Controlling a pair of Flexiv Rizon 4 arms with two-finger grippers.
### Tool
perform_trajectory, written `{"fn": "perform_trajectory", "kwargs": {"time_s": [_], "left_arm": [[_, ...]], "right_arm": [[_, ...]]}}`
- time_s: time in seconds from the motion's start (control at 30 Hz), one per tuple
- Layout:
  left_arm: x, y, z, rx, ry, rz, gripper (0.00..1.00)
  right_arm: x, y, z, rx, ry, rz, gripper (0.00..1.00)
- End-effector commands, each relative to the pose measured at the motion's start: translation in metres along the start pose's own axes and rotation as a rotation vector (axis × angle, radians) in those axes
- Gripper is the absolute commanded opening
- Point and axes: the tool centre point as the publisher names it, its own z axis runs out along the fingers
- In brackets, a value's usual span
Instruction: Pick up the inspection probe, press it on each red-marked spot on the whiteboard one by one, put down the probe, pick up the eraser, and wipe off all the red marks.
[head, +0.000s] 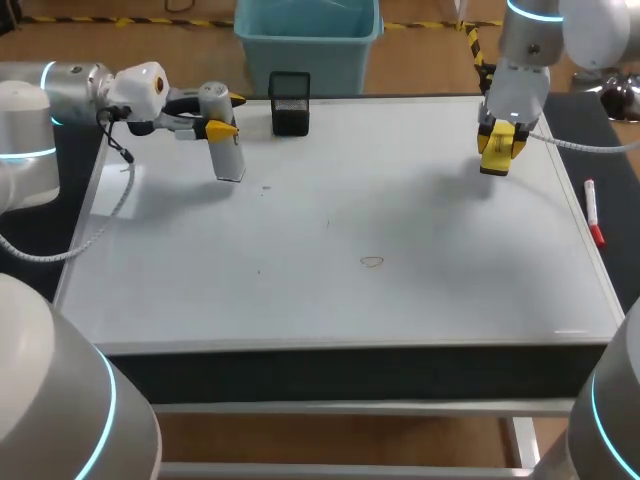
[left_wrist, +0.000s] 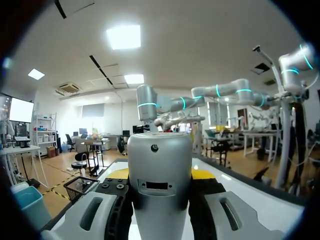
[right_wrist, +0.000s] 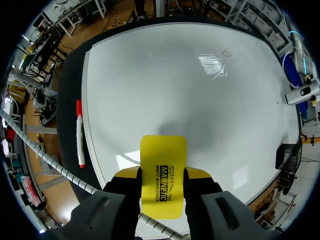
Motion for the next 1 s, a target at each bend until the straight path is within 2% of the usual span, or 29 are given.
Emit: {"fn": "perform_trajectory", "kwargs": {"time_s": [0.03,0.4,0.67,0.87,1.0], "left_arm": [[0.003,-0.003,0.002,-0.005,-0.008,0.001,0.00],[0.003,-0.003,0.002,-0.005,-0.008,0.001,0.00],[0.003,-0.003,0.002,-0.005,-0.008,0.001,0.00],[0.003,-0.003,0.002,-0.005,-0.008,0.001,0.00],[0.003,-0.003,0.002,-0.005,-0.008,0.001,0.00]], "right_arm": [[0.001,0.000,-0.001,0.002,0.002,-0.002,0.00],[0.001,0.000,-0.001,0.002,0.002,-0.002,0.00],[-0.028,0.058,0.000,0.052,0.038,-0.050,0.00],[-0.051,0.106,0.002,0.083,0.022,-0.047,0.00],[-0.070,0.137,0.005,0.054,0.030,-0.050,0.00]]}}
